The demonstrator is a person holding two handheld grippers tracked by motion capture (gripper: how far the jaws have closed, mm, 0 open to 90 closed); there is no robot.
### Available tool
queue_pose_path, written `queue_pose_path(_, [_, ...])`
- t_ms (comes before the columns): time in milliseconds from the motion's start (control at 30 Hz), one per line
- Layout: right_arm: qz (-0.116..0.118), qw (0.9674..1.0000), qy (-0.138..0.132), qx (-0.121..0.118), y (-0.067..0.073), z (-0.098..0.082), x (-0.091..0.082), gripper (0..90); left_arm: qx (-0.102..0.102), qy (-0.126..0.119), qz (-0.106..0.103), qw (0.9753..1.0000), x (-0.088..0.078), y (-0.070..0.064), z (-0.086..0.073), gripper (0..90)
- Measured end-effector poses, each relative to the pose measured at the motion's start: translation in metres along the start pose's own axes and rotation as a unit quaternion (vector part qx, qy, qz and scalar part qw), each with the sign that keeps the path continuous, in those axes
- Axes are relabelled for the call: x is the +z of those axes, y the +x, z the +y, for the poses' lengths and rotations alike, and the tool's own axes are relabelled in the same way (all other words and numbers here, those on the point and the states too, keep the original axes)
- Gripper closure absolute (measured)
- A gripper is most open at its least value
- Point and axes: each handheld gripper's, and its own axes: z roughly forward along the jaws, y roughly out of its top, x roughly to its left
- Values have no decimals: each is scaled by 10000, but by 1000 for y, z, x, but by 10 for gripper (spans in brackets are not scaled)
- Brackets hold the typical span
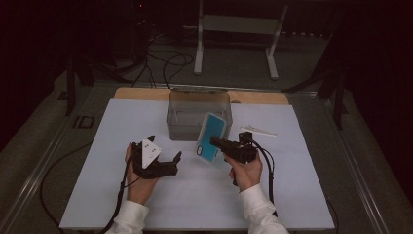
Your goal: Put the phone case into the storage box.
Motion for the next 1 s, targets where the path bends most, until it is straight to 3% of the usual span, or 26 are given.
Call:
queue_pose_path(333, [-96,9999,138,13,-2,3,-2,812,-19,-30,191,9998,-21,25,-16,3])
queue_pose_path(633, [-194,9993,287,-171,6,13,-3,812,-173,-74,329,9993,-45,48,-38,3])
queue_pose_path(1000, [-335,9974,593,-244,10,20,0,812,-298,-273,464,9981,-70,66,-57,3])
